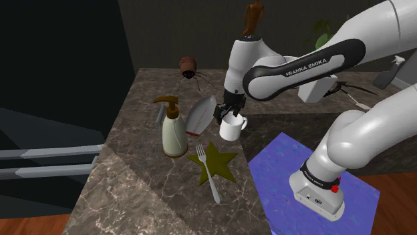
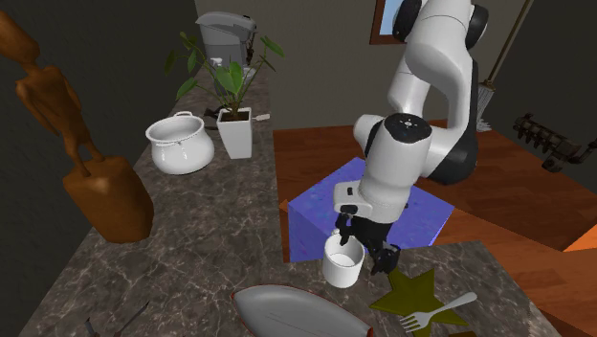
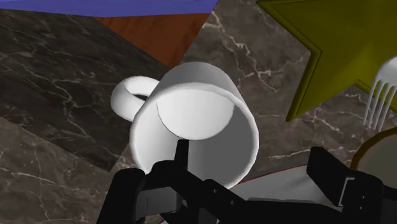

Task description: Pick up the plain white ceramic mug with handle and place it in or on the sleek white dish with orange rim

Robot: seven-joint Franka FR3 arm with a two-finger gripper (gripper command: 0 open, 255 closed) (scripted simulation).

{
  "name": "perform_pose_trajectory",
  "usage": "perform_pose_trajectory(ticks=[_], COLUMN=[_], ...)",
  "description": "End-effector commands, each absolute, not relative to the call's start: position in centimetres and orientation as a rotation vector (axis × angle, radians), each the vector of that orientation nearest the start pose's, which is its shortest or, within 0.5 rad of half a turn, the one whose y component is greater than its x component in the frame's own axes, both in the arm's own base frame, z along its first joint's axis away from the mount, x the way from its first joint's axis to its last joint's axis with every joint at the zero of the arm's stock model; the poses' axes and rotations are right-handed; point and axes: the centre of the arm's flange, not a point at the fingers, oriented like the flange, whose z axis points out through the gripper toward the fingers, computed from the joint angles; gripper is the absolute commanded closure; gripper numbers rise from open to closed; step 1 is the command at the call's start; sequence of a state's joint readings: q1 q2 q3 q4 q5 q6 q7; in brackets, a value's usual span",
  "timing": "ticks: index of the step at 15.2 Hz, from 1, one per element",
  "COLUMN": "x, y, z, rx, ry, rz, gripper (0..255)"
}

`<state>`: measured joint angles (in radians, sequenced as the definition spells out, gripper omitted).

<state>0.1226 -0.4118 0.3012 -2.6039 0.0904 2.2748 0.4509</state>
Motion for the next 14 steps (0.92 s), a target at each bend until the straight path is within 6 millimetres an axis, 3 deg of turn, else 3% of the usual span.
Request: perform_pose_trajectory(ticks=[1,7,14], x=[37.4,37.6,37.6], y=[17.3,17.2,17.2], z=[38.1,34.6,34.6], rx=[-3.149,-3.149,-3.149], ry=[0.163,0.163,0.163], rz=[-0.126,-0.126,-0.126], gripper=[0,0,0])
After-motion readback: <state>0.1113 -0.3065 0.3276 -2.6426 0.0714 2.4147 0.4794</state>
